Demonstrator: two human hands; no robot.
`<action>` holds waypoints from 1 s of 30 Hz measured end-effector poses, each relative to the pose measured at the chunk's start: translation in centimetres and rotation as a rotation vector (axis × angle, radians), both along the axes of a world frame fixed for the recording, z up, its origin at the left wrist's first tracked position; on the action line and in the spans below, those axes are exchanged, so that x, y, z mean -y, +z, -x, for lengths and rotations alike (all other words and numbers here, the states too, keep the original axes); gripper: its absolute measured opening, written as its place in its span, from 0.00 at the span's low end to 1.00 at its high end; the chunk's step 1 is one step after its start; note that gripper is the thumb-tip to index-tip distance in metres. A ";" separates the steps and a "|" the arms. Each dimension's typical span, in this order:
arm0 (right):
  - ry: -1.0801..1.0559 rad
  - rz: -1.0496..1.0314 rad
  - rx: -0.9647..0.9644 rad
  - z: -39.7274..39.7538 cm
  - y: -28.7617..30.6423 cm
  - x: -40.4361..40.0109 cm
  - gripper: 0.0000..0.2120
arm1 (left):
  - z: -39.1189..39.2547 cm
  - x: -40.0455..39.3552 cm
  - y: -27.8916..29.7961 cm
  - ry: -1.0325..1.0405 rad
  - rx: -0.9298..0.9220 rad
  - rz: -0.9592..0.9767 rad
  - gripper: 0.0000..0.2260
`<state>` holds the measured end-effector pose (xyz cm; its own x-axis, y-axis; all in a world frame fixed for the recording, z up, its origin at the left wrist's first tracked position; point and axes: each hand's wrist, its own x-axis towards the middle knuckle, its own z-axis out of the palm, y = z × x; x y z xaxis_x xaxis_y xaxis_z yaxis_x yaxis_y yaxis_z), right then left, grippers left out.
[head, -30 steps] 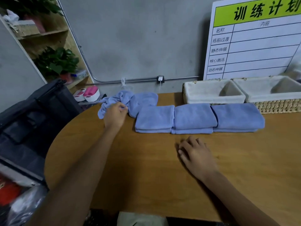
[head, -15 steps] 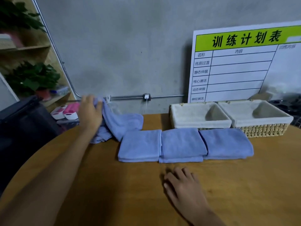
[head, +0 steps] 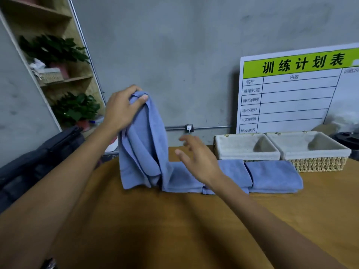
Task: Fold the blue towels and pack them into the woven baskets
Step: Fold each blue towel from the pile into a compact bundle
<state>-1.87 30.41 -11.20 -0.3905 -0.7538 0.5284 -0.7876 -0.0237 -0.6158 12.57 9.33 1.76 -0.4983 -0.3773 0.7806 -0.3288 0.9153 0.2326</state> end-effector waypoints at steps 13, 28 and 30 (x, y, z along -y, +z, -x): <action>0.134 0.267 0.273 -4.0 4.3 2.4 0.07 | -1.6 -7.7 1.7 -0.268 0.126 -0.071 0.08; -0.064 0.218 -0.169 4.3 7.1 -6.1 0.06 | -2.3 -7.6 -4.7 -0.037 0.566 0.059 0.07; -0.129 0.090 -0.367 5.2 7.9 -7.2 0.08 | -1.9 -7.6 -5.9 -0.027 0.495 -0.006 0.06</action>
<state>-7.03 37.62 -3.25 -0.2518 -0.6553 0.7122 -0.9550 0.0492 -0.2924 14.43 16.94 -4.14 -0.8182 -0.3629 0.4460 -0.3772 0.9242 0.0600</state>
